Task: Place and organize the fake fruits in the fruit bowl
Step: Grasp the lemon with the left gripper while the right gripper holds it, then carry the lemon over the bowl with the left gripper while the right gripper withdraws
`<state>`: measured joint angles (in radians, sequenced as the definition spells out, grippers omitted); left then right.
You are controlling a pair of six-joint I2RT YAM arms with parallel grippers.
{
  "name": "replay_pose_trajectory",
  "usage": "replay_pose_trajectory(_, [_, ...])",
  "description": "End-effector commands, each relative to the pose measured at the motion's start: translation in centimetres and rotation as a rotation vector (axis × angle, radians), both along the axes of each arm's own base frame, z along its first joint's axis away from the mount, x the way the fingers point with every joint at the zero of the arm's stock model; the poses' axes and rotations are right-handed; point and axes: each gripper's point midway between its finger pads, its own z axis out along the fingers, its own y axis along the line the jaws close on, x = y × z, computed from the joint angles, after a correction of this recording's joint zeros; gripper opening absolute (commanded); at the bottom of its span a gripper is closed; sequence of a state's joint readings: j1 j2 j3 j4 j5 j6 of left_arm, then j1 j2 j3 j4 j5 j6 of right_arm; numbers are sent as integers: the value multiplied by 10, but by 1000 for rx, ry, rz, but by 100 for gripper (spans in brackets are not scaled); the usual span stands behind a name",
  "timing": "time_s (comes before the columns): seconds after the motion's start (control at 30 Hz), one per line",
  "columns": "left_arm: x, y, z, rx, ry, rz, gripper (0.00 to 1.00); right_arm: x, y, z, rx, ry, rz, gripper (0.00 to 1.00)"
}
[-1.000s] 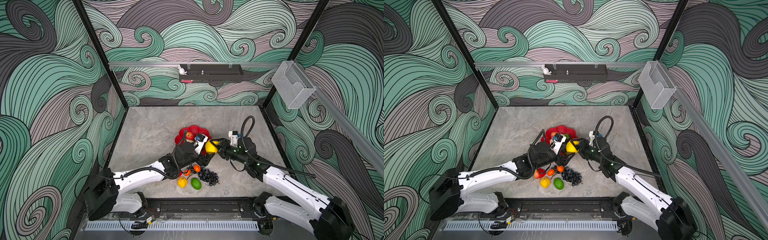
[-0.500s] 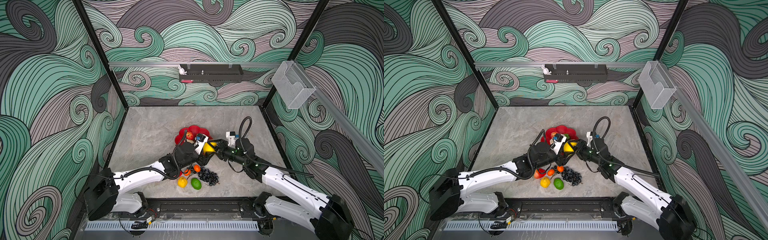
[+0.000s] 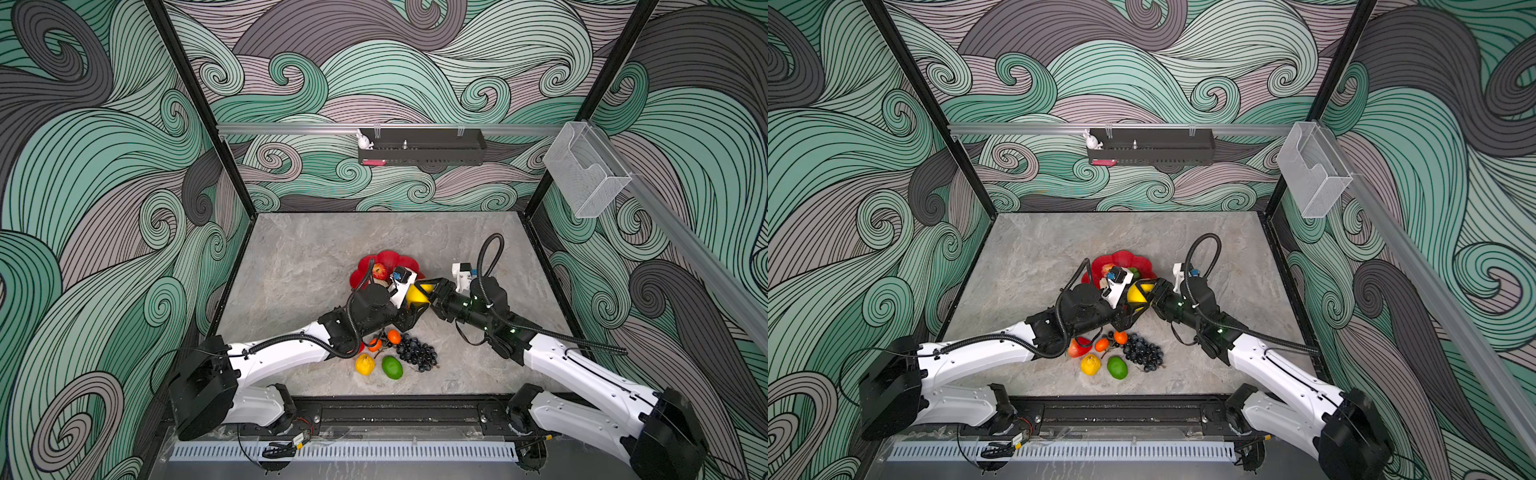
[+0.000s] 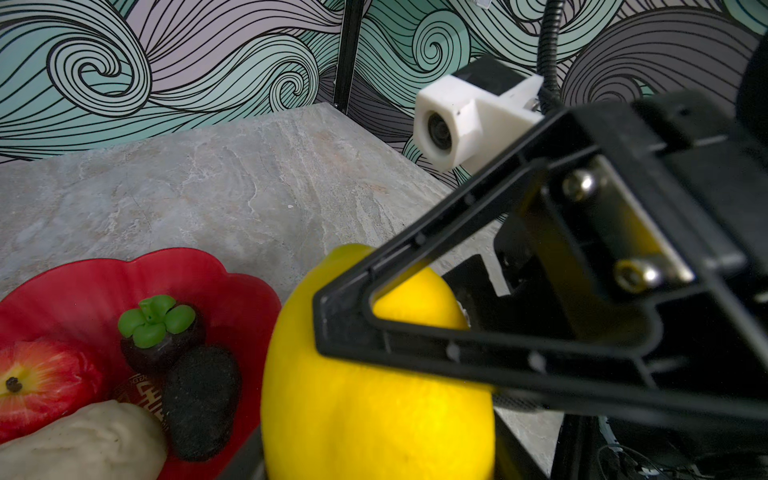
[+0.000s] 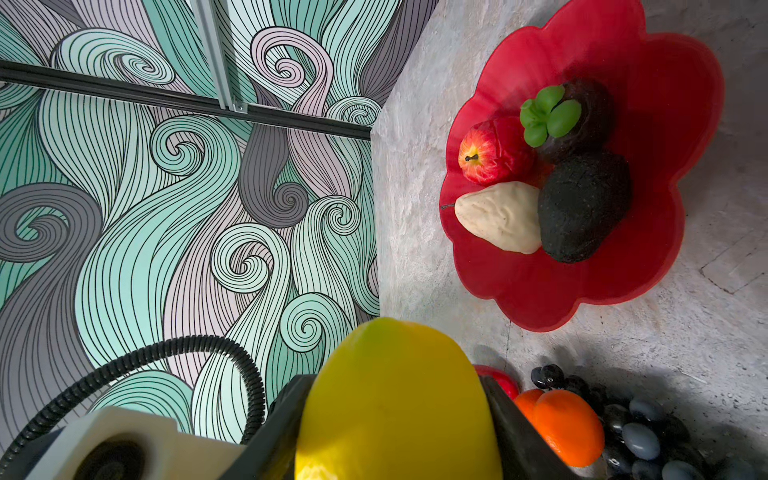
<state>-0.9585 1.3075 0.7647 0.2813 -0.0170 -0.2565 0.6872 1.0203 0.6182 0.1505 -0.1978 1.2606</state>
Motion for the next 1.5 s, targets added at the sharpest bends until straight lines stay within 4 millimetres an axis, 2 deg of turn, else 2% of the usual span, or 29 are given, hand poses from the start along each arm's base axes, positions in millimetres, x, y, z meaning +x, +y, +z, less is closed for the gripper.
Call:
replay_pose_trajectory(0.0, [7,-5,18,-19,-23,17,43,-4,-1,1,-40,-20,13,66])
replay_pose_trajectory(0.07, [9,-2,16,1,-20,32,43,-5,-5,0,-74,-26,9,70])
replay_pose_trajectory(0.13, [7,1,15,37,-39,22,43,-4,-14,-3,-117,-26,-12,80])
replay_pose_trajectory(0.3, [13,14,16,138,-67,33,43,-5,-56,2,-244,-91,-98,84])
replay_pose_trajectory(0.43, [32,20,3,273,-48,49,43,-9,-93,5,-395,-149,-158,84])
replay_pose_trajectory(0.57, [54,19,-6,374,17,46,45,-17,-115,8,-497,-186,-171,85])
replay_pose_trajectory(0.67, [68,14,-5,428,64,14,46,-20,-125,11,-533,-215,-187,86])
replay_pose_trajectory(0.83, [90,14,-4,503,132,-1,46,-25,-129,9,-533,-228,-186,85])
replay_pose_trajectory(1.1, [142,38,-22,545,308,105,45,-36,-132,-11,-532,-203,-165,85])
replay_pose_trajectory(1.47, [171,57,-58,652,533,117,45,-49,-129,-53,-483,-91,-144,84])
